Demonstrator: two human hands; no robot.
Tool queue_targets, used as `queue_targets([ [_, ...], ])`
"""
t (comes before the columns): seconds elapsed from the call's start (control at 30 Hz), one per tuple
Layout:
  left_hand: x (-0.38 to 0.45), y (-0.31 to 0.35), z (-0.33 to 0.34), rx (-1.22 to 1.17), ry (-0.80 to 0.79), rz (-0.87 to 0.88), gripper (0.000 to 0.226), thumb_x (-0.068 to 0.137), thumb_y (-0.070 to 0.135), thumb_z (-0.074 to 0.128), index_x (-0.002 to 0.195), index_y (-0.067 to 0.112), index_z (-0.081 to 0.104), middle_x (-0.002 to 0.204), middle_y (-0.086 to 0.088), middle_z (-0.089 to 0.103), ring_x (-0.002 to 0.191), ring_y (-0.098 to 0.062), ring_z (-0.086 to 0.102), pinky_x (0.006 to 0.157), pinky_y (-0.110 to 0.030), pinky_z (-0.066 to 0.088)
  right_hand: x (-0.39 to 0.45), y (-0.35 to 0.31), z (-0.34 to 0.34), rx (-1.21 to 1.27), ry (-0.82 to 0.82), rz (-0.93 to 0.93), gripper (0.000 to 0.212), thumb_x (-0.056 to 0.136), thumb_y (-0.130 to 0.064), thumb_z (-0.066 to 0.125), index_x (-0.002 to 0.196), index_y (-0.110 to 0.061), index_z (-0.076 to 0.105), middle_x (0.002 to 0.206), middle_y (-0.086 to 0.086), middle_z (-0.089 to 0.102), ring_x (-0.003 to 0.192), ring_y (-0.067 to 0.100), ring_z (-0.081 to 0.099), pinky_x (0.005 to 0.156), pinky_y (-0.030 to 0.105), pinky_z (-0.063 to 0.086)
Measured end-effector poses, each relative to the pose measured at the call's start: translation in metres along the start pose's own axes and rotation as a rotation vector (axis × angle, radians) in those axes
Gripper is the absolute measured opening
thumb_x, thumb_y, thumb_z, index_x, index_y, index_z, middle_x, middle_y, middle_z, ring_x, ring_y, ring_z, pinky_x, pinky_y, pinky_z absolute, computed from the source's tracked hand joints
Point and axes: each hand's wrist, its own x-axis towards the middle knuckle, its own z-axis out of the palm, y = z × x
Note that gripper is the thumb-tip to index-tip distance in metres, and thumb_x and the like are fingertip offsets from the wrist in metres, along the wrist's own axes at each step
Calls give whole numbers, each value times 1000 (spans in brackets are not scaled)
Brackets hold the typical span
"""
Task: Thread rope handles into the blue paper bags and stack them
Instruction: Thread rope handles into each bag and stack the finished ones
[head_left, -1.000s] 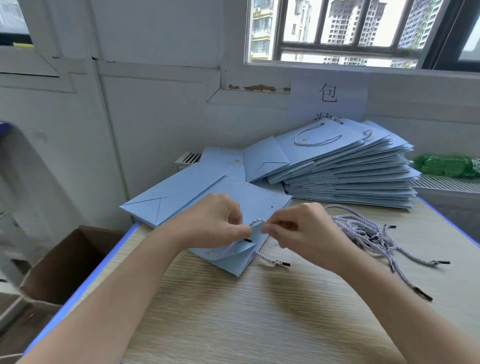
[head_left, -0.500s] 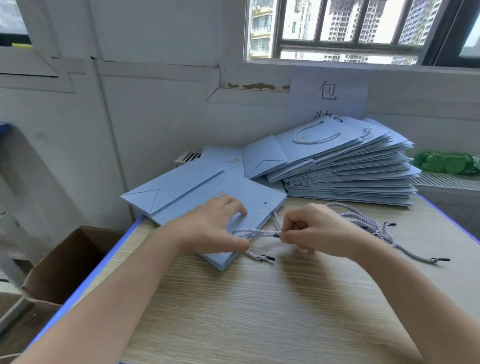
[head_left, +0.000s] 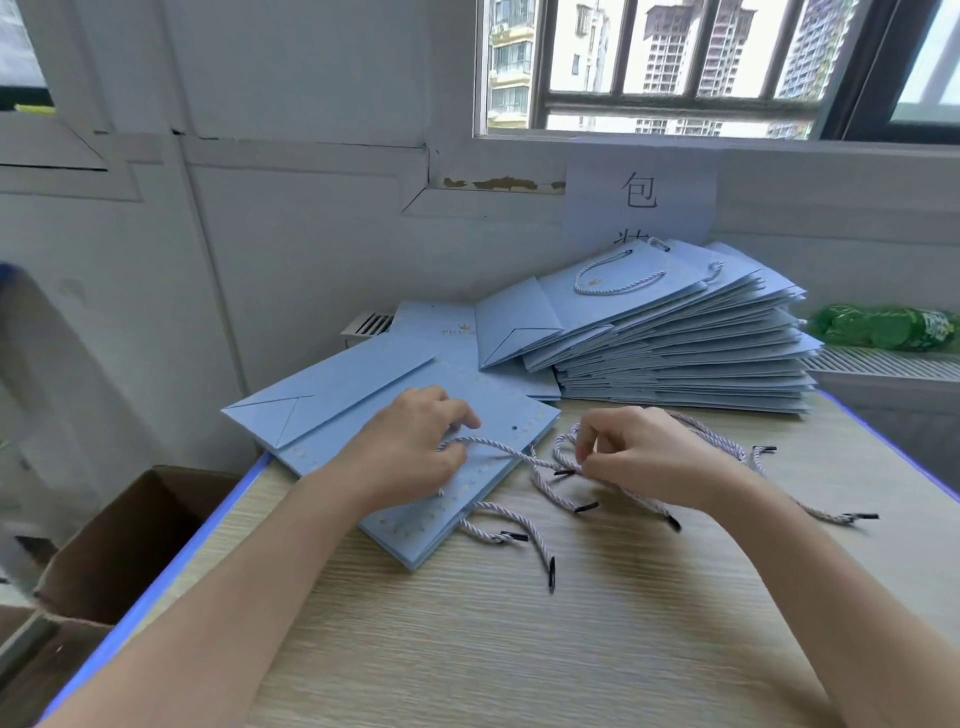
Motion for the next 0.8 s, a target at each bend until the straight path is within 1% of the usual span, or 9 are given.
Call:
queue_targets([
  [0.13,-2,6,5,-26,17,14,44,94,41,51,134,24,47,137,6,39,133,-11,30,101,-21,23,3,5,5,-44,-14,-43,17,82,-15,61,92,-28,61,64,-9,50,59,7,44,55,22,34],
  [0.23,-4,12,9,8,-41,9,56,92,53,49,139,25,41,147,6,33,136,-10,28,105,-22,23,7,7,10,-120,7,-112,13,84,-24,68,95,-30,68,67,-10,49,66,9,47,63,20,37],
  [0.37,-5,15,8,85,-70,16,65,82,67,50,136,30,42,126,7,42,121,-12,36,103,-29,29,10,6,11,-87,145,-140,6,81,-14,70,82,-20,73,69,-14,55,60,-3,48,60,10,36],
  [0.47,-11,24,9,156,-102,70,73,75,74,52,133,32,41,111,6,35,111,-12,32,100,-32,30,7,2,7,169,199,-68,14,80,-6,68,72,-17,68,59,-8,62,49,-3,54,53,8,42],
  [0.53,-13,31,11,191,-123,100,77,72,77,52,132,32,39,111,5,33,112,-14,29,99,-33,30,7,-2,8,344,167,-38,15,80,-2,66,70,-14,66,56,-2,65,48,5,57,53,15,46],
  [0.6,-14,34,13,199,-115,110,75,74,75,52,132,30,39,112,4,32,112,-15,29,100,-33,30,7,-5,11,423,130,-33,17,79,1,64,70,-13,63,55,1,65,48,12,59,55,24,49],
  [0.7,-13,33,12,192,-94,117,68,77,70,54,130,29,41,110,4,34,110,-16,30,99,-34,31,11,-5,19,389,97,-50,17,78,-1,65,70,-15,62,58,2,66,51,12,58,59,30,49],
  [0.73,-14,33,12,186,-88,121,66,78,68,54,129,28,41,109,4,34,108,-16,31,98,-34,32,12,-4,21,349,105,-59,17,77,-5,67,69,-19,64,59,0,66,52,8,57,60,28,48],
  [0.8,-14,33,12,170,-79,128,62,79,65,55,127,28,42,108,5,35,107,-16,31,96,-33,33,14,-2,23,234,148,-79,16,76,-13,72,67,-25,66,60,-7,63,53,-2,51,60,15,42],
])
